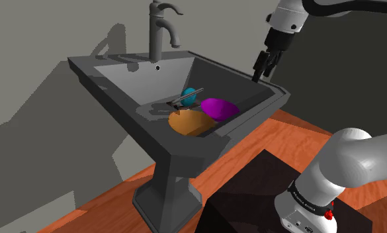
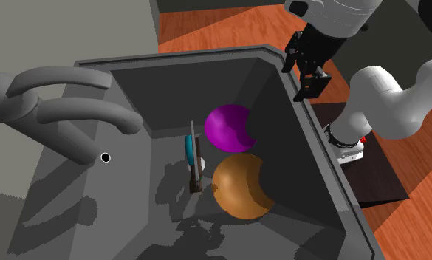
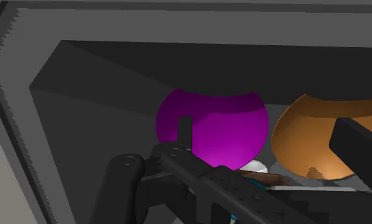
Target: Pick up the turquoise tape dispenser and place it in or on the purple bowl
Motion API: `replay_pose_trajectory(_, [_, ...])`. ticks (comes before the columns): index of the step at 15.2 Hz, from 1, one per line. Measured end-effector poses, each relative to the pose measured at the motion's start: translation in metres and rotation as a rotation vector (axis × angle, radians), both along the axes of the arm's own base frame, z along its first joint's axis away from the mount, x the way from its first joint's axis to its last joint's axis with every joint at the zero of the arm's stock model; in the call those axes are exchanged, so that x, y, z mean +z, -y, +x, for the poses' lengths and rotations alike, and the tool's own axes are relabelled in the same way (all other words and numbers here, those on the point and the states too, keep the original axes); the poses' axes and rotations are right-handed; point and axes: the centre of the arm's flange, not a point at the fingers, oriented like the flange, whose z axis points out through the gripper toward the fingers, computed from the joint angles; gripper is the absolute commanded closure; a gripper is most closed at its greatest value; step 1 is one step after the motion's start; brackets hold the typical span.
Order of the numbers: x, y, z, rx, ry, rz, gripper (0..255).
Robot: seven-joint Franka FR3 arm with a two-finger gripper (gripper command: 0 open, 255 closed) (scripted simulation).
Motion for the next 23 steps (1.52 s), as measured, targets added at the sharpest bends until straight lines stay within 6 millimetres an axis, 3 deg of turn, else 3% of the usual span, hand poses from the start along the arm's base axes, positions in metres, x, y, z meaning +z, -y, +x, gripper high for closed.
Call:
replay_pose_trajectory(3, [-0.006, -0.008, 0.008, -0.047, 0.002, 0.003, 0])
replay_pose_trajectory(9, [-0.044, -0.057, 0.055, -0.281, 0.015, 0.019, 0])
replay_pose_trajectory(13, [-0.065, -0.088, 0.093, -0.445, 0.025, 0.03, 0])
replay_pose_trajectory(23, [-0.12, -0.122, 0.21, -0.854, 0.048, 0.061, 0])
